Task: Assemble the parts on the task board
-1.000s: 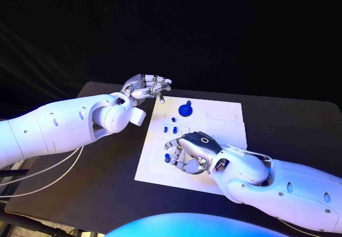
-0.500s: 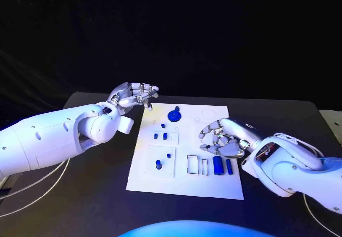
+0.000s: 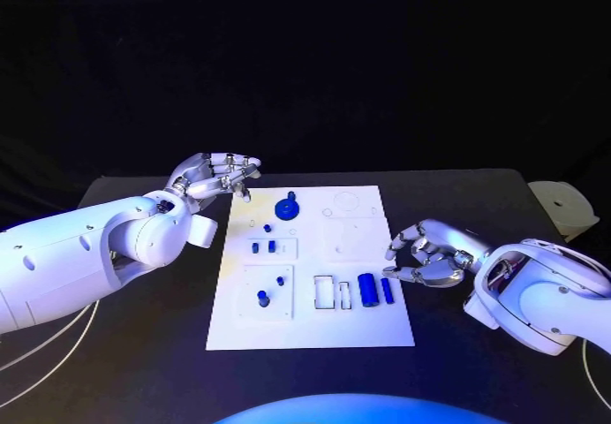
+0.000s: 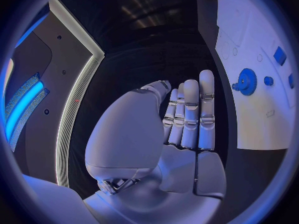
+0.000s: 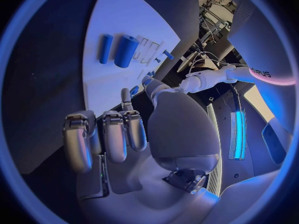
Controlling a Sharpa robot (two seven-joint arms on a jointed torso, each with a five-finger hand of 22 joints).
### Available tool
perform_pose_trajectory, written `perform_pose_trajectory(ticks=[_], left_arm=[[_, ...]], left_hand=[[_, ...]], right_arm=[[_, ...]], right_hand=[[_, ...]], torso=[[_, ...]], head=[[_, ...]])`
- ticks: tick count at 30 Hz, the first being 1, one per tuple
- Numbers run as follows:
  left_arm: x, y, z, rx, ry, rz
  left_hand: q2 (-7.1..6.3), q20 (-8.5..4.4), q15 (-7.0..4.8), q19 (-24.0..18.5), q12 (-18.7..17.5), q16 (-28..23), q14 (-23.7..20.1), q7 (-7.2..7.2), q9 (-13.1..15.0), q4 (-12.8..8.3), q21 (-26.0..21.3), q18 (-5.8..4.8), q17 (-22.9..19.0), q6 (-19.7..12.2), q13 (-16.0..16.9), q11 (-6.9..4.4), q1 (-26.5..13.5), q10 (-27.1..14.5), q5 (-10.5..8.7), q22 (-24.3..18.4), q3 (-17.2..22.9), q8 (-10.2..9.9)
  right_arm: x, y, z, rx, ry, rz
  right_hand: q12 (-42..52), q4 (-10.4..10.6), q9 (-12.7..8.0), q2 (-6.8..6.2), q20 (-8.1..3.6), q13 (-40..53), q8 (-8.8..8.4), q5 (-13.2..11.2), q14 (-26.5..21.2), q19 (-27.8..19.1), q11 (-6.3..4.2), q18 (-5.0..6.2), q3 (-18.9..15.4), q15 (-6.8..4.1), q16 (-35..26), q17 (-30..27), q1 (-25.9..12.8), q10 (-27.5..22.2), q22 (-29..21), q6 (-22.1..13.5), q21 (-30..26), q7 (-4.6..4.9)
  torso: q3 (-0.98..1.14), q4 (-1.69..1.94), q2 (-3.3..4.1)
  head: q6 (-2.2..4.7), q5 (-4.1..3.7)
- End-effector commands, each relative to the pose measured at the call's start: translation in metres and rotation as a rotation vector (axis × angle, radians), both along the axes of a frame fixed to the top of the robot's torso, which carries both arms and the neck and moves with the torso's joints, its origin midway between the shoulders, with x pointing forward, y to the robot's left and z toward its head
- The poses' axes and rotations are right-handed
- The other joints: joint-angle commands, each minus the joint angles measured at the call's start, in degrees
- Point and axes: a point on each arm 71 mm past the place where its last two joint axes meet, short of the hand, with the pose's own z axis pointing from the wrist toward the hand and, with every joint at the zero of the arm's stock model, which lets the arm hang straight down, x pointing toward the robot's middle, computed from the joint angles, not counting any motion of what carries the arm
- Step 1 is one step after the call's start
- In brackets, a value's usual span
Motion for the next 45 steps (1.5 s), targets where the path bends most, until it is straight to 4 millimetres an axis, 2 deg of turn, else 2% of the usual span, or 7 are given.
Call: perform_pose_trajectory(ticks=[1,7,14,28,36,38,45], left_arm=[[-0.001,-0.003,0.001,-0.013,-0.001,-0.016],[-0.001,-0.004,0.0,-0.013,-0.001,-0.019],[-0.001,-0.003,0.0,-0.013,0.0,-0.02],[-0.002,-0.002,0.0,-0.013,0.002,-0.021],[-0.002,-0.002,0.0,-0.012,0.005,-0.023],[-0.002,-0.002,0.0,-0.013,0.005,-0.024],[-0.002,-0.002,0.0,-0.013,0.009,-0.027]], left_hand=[[0.11,0.0,0.03,0.1,0.3,-0.3,-0.6,0.0,-0.1,-0.1,-0.2,0.37,-0.1,-0.4,0.1,-0.06,-0.5,-0.4,0.27,-0.1,0.4,0.2],[0.11,0.0,0.03,0.1,0.3,-0.3,-0.6,0.0,-0.1,-0.1,-0.2,0.37,-0.1,-0.4,0.1,-0.06,-0.5,-0.4,0.27,-0.1,0.4,0.2],[0.11,0.0,0.03,0.1,0.3,-0.3,-0.6,0.0,-0.1,-0.1,-0.2,0.37,-0.1,-0.4,0.1,-0.06,-0.5,-0.4,0.27,-0.1,0.4,0.2],[0.11,0.0,0.03,0.1,0.3,-0.3,-0.6,0.0,-0.1,-0.1,-0.2,0.37,-0.1,-0.4,0.1,-0.06,-0.5,-0.4,0.27,-0.1,0.4,0.2],[0.07,0.0,0.01,0.1,0.5,-0.2,-0.6,-0.01,-0.1,-0.2,-0.3,0.37,-0.1,-0.4,0.1,-0.07,-0.6,-0.5,0.28,-0.1,0.5,0.3],[0.07,0.0,0.01,0.1,0.5,-0.2,-0.6,-0.01,-0.1,-0.2,-0.3,0.37,-0.1,-0.4,0.1,-0.07,-0.6,-0.5,0.28,-0.1,0.5,0.3],[0.07,0.0,0.01,0.1,0.5,-0.2,-0.6,-0.01,-0.1,-0.2,-0.3,0.37,-0.1,-0.4,0.1,-0.07,-0.6,-0.5,0.28,-0.1,0.5,0.3]], right_arm=[[-0.006,0.001,-0.011,-0.113,0.064,-0.029],[-0.01,0.01,-0.023,-0.15,0.063,-0.042],[-0.009,0.022,-0.034,-0.169,0.048,-0.056],[-0.005,0.036,-0.047,-0.195,0.037,-0.045],[-0.002,0.046,-0.052,-0.218,0.024,-0.022],[-0.002,0.049,-0.054,-0.222,0.023,-0.017],[0.0,0.051,-0.056,-0.236,0.016,-0.012]], right_hand=[[0.3,0.7,0.2,-0.14,0.55,12.0,0.83,0.2,5.1,6.0,0.25,-0.36,-1.0,0.3,0.4,10.3,-1.1,3.9,15.1,-0.4,0.2,-0.08],[0.3,2.4,0.5,-0.22,0.46,12.0,2.32,0.0,5.2,6.0,0.02,-0.36,-2.9,0.13,0.5,10.7,-1.9,3.8,15.1,-0.6,0.2,-0.36],[0.4,3.6,0.6,-0.01,0.37,12.1,3.14,-0.1,5.2,6.0,-0.12,-0.36,-4.2,0.02,0.5,10.7,-2.1,3.9,15.1,-0.7,0.2,-0.53],[0.2,4.4,0.7,0.46,0.3,12.0,3.78,-0.1,5.1,6.0,-0.23,-0.36,-5.1,-0.07,0.5,10.6,-2.4,3.8,15.1,-0.7,0.2,-0.67],[0.2,4.6,0.7,0.94,0.21,12.0,4.44,-0.5,5.1,6.0,-0.36,-0.36,-6.3,-0.19,0.5,10.5,-3.3,3.8,15.1,-0.6,0.2,-0.82],[0.2,4.6,0.7,0.95,0.2,12.0,4.49,-0.5,5.1,6.0,-0.37,-0.36,-6.4,-0.2,0.5,10.5,-3.3,3.8,15.1,-0.6,0.2,-0.83],[0.1,4.4,0.8,1.36,0.13,11.9,5.02,-0.7,5.1,6.0,-0.51,-0.36,-6.6,-0.3,0.5,10.5,-2.7,3.8,15.1,-0.3,0.2,-1.0]], torso=[[-0.06,-0.09,-0.04],[-0.01,0.1,0.04],[-0.02,0.18,0.08],[-0.01,0.03,0.01],[0.03,0.01,0.06],[0.01,0.1,0.03],[-0.08,0.06,0.02]], head=[[-0.15,-0.61],[-0.37,-0.79],[-0.49,-0.7],[-0.99,-0.07],[-1.09,-0.16],[-1.15,-0.21],[-1.23,-0.3]])
